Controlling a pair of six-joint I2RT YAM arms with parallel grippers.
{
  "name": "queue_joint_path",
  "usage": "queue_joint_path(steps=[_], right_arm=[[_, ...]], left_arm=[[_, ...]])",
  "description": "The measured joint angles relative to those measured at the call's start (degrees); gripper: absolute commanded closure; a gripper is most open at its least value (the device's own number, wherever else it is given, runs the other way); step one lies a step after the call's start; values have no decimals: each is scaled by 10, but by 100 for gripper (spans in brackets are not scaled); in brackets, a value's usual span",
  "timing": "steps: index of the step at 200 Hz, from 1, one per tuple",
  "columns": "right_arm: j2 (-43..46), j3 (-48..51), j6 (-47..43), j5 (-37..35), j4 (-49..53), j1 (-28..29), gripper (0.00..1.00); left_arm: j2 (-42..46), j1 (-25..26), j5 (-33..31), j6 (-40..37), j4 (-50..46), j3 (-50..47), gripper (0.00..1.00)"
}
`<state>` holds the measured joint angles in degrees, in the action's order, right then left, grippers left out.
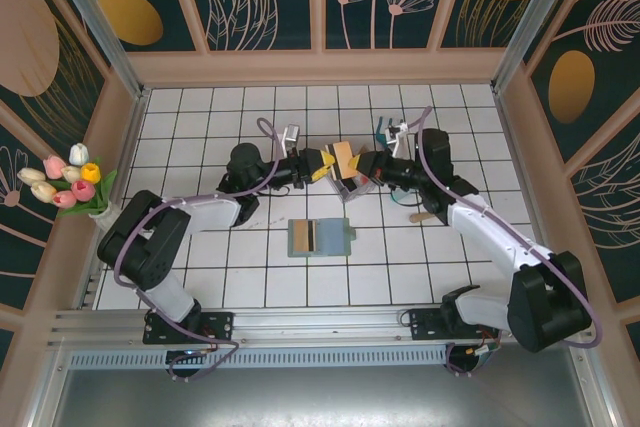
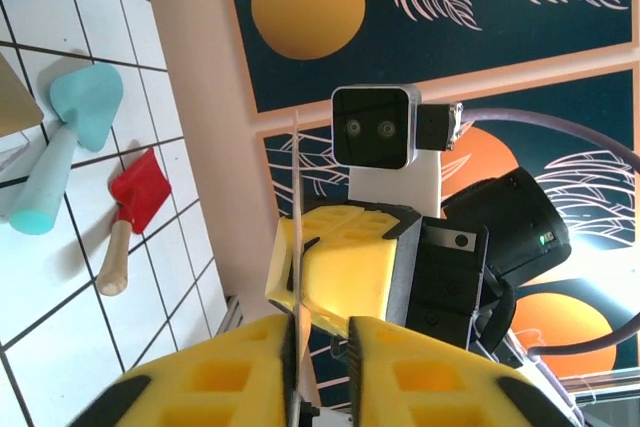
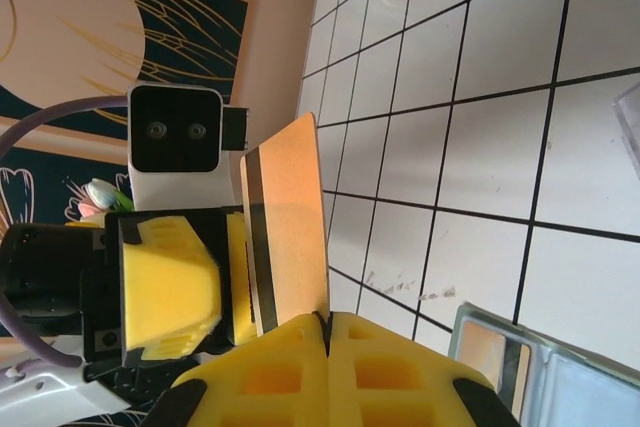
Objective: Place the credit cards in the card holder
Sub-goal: Pick up the credit card from the storage box.
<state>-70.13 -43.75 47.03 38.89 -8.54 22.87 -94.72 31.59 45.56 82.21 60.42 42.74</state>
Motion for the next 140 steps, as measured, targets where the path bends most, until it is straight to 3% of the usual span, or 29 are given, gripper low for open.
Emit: queue_joint_path(steps=[25, 74, 92, 102, 126, 140], right_arm=[[11, 18, 36, -34, -38, 20, 100], [18, 41, 85, -77, -75, 42, 99], [25, 52, 96, -91, -82, 49, 85], [26, 54, 92, -97, -74, 53, 79], [36, 57, 59, -158, 5, 74, 54], [44, 63, 32, -195, 54, 85, 48]], left_arm=[[14, 0, -12, -19, -22, -1, 76], [26, 0, -34, -40, -51, -10, 90], [33, 2, -41, -48, -64, -14, 100], [40, 5, -43, -61, -80, -16, 100], [77, 10, -60, -128, -181, -21, 100], [106, 10, -79, -174, -253, -32, 100]])
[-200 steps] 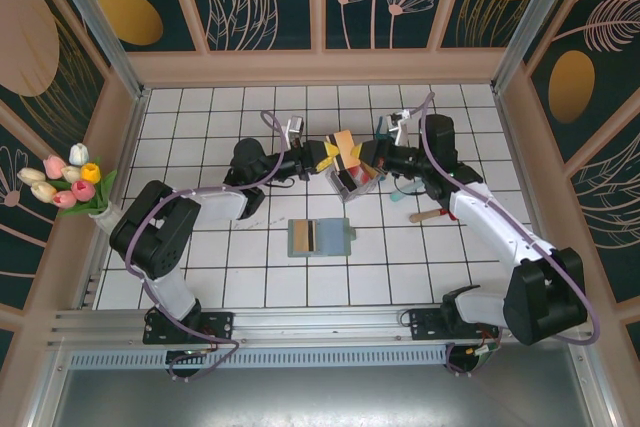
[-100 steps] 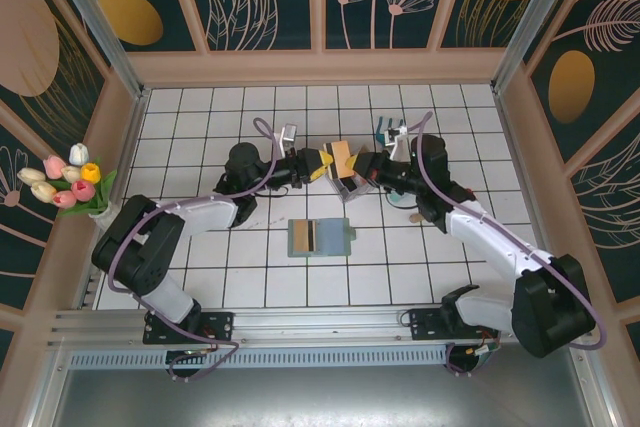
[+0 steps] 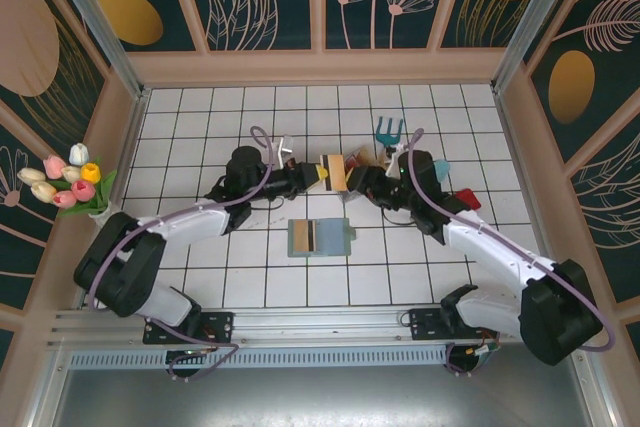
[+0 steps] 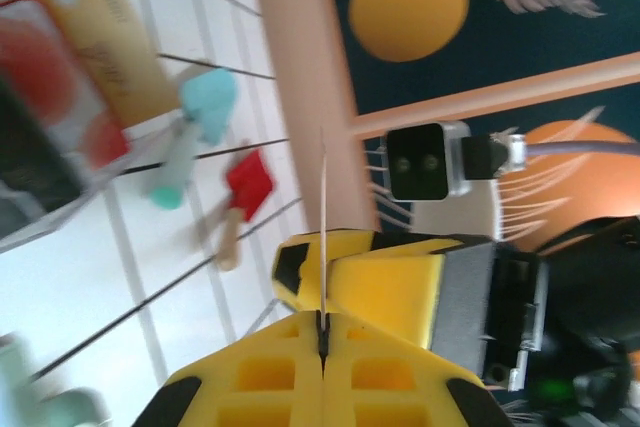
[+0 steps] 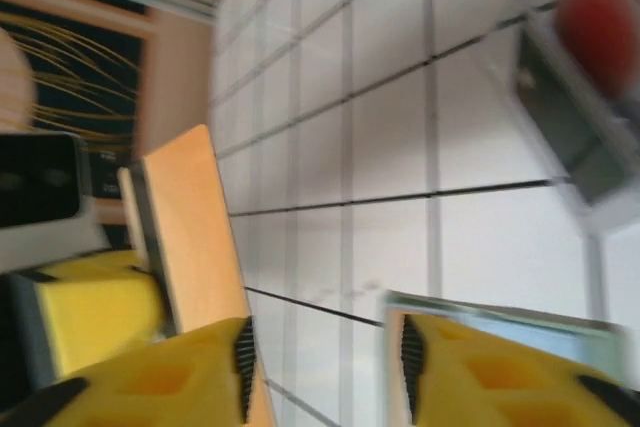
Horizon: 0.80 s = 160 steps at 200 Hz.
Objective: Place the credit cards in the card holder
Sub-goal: Pick up the credit card from the storage box, then insert the credit card into the card slot.
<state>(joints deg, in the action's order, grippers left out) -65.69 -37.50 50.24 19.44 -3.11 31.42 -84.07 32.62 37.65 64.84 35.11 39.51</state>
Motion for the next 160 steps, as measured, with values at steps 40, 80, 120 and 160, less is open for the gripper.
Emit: queue_joint_path(steps=[40, 80, 120, 160], right_arm=[[-21, 33, -40, -62, 97, 40, 32], [-78, 42, -52, -75, 109, 76, 28], [-150, 17, -67, -94, 126, 98, 28], [-188, -8, -81, -109, 129, 107, 34]], left_arm=[[37, 0, -35, -86, -138, -77, 100], [31, 0, -39, -113, -189, -109, 100], [11, 3, -37, -117, -184, -109, 100], [-26, 20, -37, -112, -165, -109, 100]])
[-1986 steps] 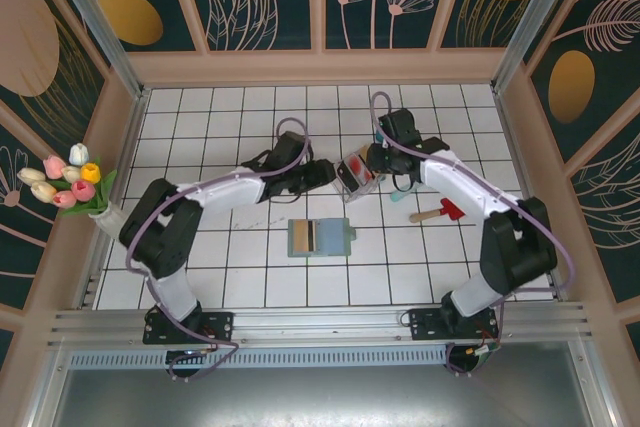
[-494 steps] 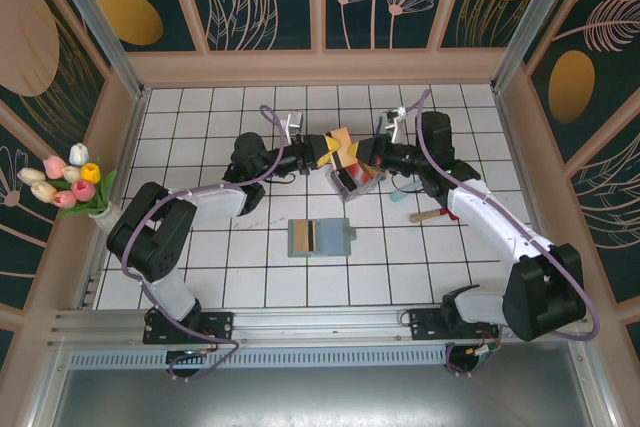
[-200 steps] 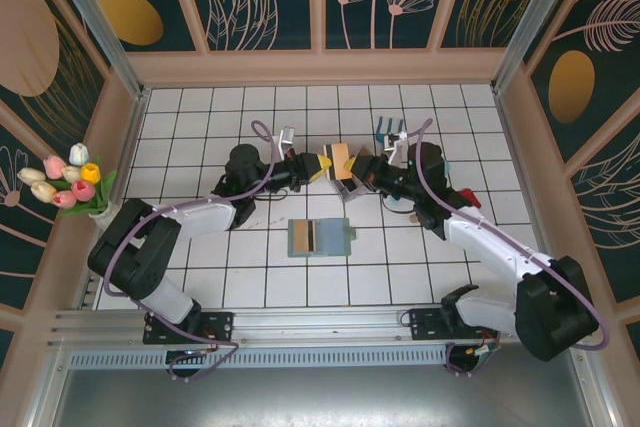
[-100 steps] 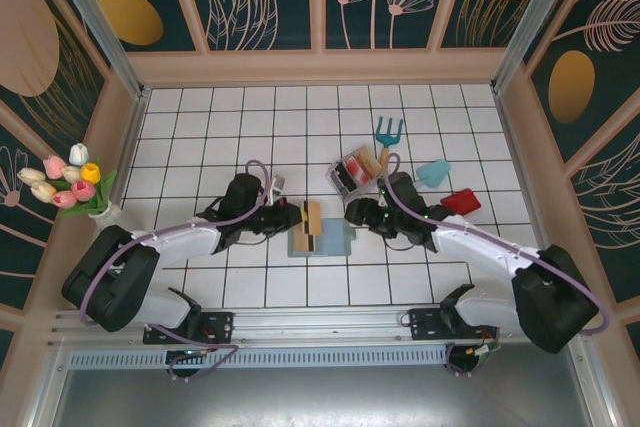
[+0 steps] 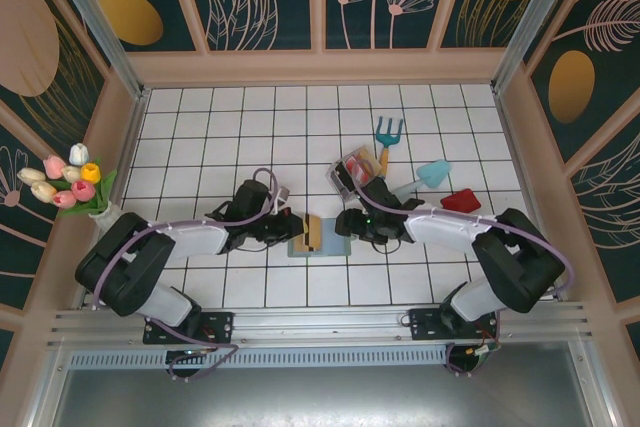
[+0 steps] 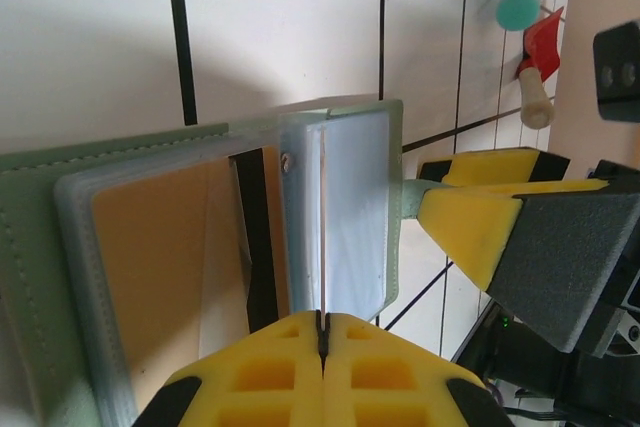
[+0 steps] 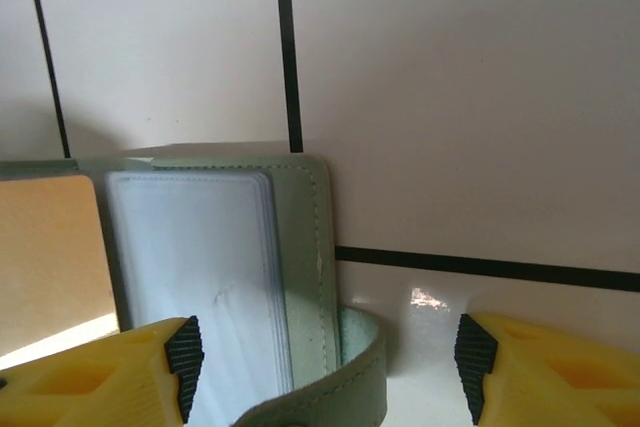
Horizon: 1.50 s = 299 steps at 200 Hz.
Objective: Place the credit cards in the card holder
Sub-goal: Insert the credit card into the card slot.
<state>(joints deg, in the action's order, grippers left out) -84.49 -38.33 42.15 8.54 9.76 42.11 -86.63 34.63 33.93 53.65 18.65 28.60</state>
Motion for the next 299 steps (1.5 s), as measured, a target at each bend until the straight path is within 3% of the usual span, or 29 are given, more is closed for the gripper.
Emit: queue_joint_path(steps=[15, 62, 107, 198, 259, 299], right_arm=[[-4, -2, -1, -5, 4, 0, 41], [-17, -3, -12, -17, 6, 0, 76], [-25, -3, -16, -16, 1, 0, 92], [-25, -2, -13, -13, -6, 0, 95], [-25, -2, -13, -14, -6, 0, 95], [-25, -2, -12, -14, -6, 0, 95]], left_arm=[[-12, 8, -3, 0, 7, 0, 100], [-37, 21, -25, 8, 20, 0, 100], [-48, 30, -46, 26, 41, 0, 100], [-81, 56, -54, 40, 71, 21, 100], [28, 59, -119, 33, -1, 17, 100], [30, 59, -145, 22, -50, 21, 100]])
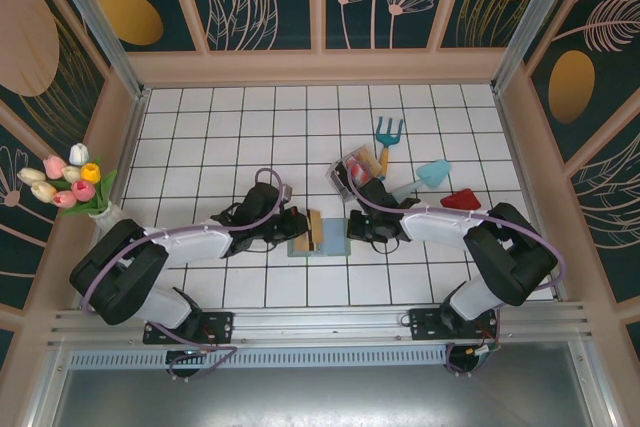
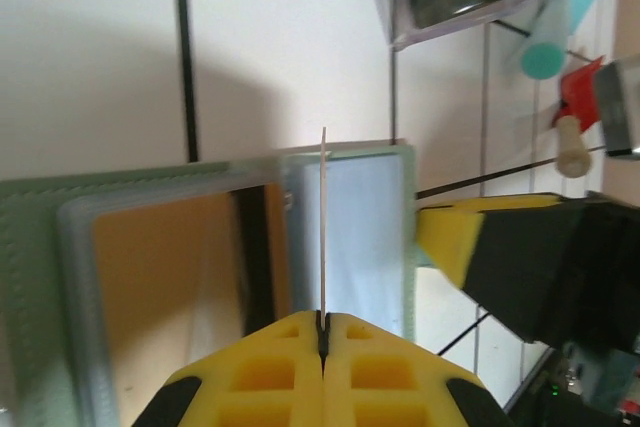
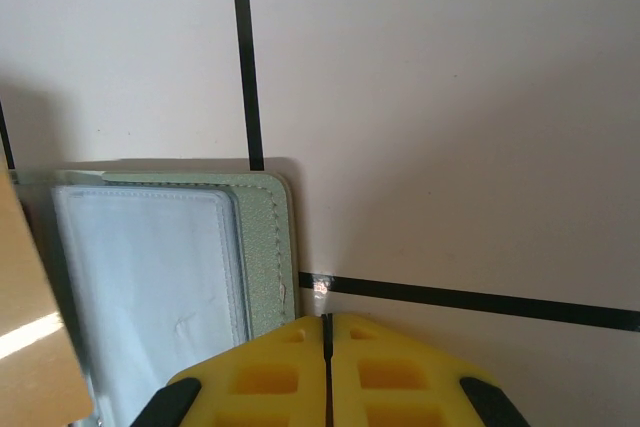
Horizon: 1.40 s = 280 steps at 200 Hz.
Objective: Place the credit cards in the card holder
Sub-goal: Insert the credit card into the card slot.
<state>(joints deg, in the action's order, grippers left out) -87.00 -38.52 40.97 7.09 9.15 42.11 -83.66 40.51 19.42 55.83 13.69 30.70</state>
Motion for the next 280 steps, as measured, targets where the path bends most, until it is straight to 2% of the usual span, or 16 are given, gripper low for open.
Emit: queue_joint_path(steps=[176, 209, 280], right_arm=[[-2, 0, 0, 0, -2, 0, 95], [-2, 0, 0, 0, -2, 0, 95], [-3, 0, 0, 1, -2, 0, 95]], left_arm=[[-66, 3, 42, 0, 36, 6, 100], [-76, 18, 48, -2, 36, 21, 100], [-75, 18, 56, -17, 15, 27, 100]])
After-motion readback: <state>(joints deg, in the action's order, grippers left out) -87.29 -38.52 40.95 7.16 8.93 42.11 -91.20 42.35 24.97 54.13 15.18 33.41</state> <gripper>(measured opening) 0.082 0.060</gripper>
